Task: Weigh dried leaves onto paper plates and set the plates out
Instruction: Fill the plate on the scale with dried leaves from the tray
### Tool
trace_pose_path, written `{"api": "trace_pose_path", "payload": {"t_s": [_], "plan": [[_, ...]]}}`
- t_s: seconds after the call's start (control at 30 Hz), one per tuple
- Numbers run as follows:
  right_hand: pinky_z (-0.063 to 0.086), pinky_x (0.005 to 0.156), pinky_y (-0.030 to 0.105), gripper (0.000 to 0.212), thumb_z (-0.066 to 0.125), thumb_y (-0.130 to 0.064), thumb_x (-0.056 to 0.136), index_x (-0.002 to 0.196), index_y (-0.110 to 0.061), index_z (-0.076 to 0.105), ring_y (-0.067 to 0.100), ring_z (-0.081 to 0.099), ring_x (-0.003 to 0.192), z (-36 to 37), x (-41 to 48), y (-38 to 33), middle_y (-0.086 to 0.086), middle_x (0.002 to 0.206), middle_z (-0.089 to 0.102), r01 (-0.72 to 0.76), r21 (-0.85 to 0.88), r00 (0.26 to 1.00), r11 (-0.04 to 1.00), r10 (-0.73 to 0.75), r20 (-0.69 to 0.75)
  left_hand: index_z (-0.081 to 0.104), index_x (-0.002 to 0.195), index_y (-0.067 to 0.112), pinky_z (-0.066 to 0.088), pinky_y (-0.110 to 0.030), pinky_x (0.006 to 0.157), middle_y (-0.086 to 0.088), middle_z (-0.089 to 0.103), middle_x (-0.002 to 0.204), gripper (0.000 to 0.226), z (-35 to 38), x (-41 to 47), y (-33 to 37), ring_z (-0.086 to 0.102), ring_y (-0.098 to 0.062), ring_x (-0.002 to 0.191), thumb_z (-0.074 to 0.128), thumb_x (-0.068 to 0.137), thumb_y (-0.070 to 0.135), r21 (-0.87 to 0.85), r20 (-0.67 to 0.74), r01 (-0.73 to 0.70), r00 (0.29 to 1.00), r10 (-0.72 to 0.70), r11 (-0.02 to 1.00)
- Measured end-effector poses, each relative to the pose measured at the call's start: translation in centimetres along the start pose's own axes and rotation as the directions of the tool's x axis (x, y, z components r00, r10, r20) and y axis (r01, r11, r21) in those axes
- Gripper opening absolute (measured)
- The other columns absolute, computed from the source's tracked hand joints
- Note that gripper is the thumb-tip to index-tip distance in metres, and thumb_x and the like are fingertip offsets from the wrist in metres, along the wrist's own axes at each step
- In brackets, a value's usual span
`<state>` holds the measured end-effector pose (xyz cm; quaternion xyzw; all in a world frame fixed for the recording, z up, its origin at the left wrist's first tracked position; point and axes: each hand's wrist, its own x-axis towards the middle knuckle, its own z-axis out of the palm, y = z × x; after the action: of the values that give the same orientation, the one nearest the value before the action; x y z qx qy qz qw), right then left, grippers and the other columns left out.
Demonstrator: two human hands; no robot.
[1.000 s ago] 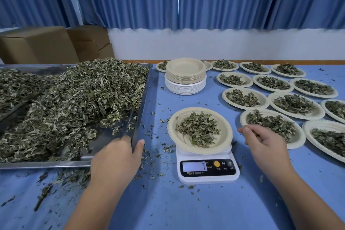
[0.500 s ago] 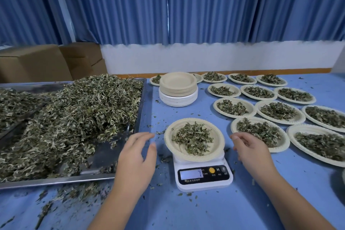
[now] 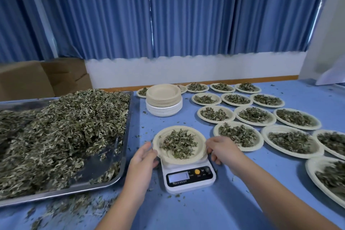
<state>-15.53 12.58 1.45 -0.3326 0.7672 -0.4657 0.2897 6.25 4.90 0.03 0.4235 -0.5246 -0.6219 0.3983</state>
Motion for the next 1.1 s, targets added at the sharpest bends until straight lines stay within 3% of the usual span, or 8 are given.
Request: {"api": "trace_pose_path", "payload": {"t_s": [0.13, 0.33, 0.47, 0.57, 0.67, 0.8, 0.9, 1.1], "plan": [[0.037, 0.044, 0.026, 0.023, 0.048, -0.014, 0.098, 0.078, -0.01, 0.059, 0.017, 0.044, 0.045, -0.5, -0.5, -0.7, 0.004, 0.052, 0.053, -0.009, 0.035, 1.0, 0.999, 0.008, 0.026, 0.062, 0.123, 0.02, 0.05, -0.021, 0.075, 0.01, 0.068, 0.111, 0.028, 0.7, -0.4, 0.3, 0.065, -0.006, 0.099, 0.057, 0.095, 0.017, 0.054, -0.011, -0.059, 0.998, 0.06, 0.997], [0.038, 0.043, 0.024, 0.02, 0.051, -0.008, 0.094, 0.076, -0.003, 0.06, 0.016, 0.047, 0.044, -3.4, -2.2, -1.2, 0.006, 0.061, 0.052, 0.026, 0.221, 1.0, 0.975, -0.027, 0.002, 0.063, 0.125, 0.021, 0.045, -0.039, 0.103, 0.015, 0.065, 0.116, 0.032, 3.0, -1.7, 2.0, 0.061, -0.006, 0.108, 0.061, 0.093, 0.02, 0.087, 0.011, -0.149, 0.989, 0.149, 0.985], [0.041, 0.044, 0.026, 0.018, 0.052, -0.006, 0.093, 0.079, -0.002, 0.062, 0.017, 0.051, 0.046, -7.3, -3.7, -0.3, 0.006, 0.06, 0.053, 0.044, 0.3, 0.997, 0.953, -0.021, -0.078, 0.064, 0.121, 0.026, 0.046, -0.036, 0.101, 0.027, 0.062, 0.111, 0.028, 6.4, -2.5, 2.8, 0.058, 0.001, 0.108, 0.061, 0.093, 0.022, 0.081, 0.093, -0.189, 0.979, 0.181, 0.979], [0.042, 0.045, 0.026, 0.018, 0.052, -0.005, 0.093, 0.077, -0.002, 0.06, 0.02, 0.053, 0.047, -11.0, -5.0, 0.8, 0.007, 0.059, 0.052, 0.036, 0.374, 0.99, 0.927, 0.018, -0.139, 0.062, 0.118, 0.032, 0.047, -0.025, 0.093, 0.037, 0.061, 0.101, 0.028, 10.0, -3.3, 2.7, 0.055, 0.018, 0.098, 0.056, 0.095, 0.018, 0.08, 0.204, -0.212, 0.96, 0.193, 0.974], [0.043, 0.042, 0.024, 0.014, 0.051, -0.002, 0.093, 0.082, -0.001, 0.059, 0.02, 0.055, 0.045, -15.0, -6.6, 2.3, 0.009, 0.058, 0.05, 0.03, 0.396, 0.974, 0.918, 0.062, -0.217, 0.062, 0.118, 0.036, 0.044, -0.019, 0.086, 0.04, 0.063, 0.101, 0.032, 14.1, -4.2, 2.2, 0.055, 0.023, 0.094, 0.054, 0.095, 0.016, 0.098, 0.307, -0.249, 0.928, 0.209, 0.963], [0.05, 0.044, 0.027, 0.007, 0.053, -0.001, 0.094, 0.09, 0.001, 0.059, 0.018, 0.057, 0.043, -20.7, -9.0, 4.6, 0.009, 0.055, 0.051, 0.027, 0.423, 0.936, 0.906, 0.125, -0.328, 0.053, 0.136, 0.029, 0.043, -0.023, 0.102, 0.025, 0.057, 0.128, 0.044, 20.2, -5.7, 1.1, 0.053, 0.013, 0.109, 0.055, 0.095, 0.016, 0.08, 0.439, -0.255, 0.877, 0.196, 0.964], [0.055, 0.047, 0.027, 0.006, 0.054, 0.0, 0.094, 0.094, 0.001, 0.06, 0.016, 0.053, 0.04, -25.0, -11.0, 6.5, 0.009, 0.05, 0.049, -0.003, 0.422, 0.893, 0.906, 0.193, -0.406, 0.053, 0.135, 0.032, 0.046, -0.012, 0.079, 0.033, 0.06, 0.106, 0.044, 24.8, -7.3, 0.1, 0.054, 0.025, 0.085, 0.057, 0.094, 0.017, 0.089, 0.531, -0.307, 0.819, 0.216, 0.947], [0.05, 0.045, 0.019, 0.009, 0.05, 0.006, 0.092, 0.093, 0.006, 0.059, 0.017, 0.041, 0.051, -32.1, -15.3, 10.2, 0.01, 0.061, 0.046, 0.034, 0.49, 0.783, 0.871, 0.282, -0.555, 0.053, 0.133, 0.032, 0.039, -0.009, 0.082, 0.024, 0.057, 0.116, 0.039, 32.7, -10.5, 0.3, 0.047, 0.024, 0.091, 0.057, 0.094, 0.029, 0.136, 0.719, -0.387, 0.672, 0.178, 0.912]]}}
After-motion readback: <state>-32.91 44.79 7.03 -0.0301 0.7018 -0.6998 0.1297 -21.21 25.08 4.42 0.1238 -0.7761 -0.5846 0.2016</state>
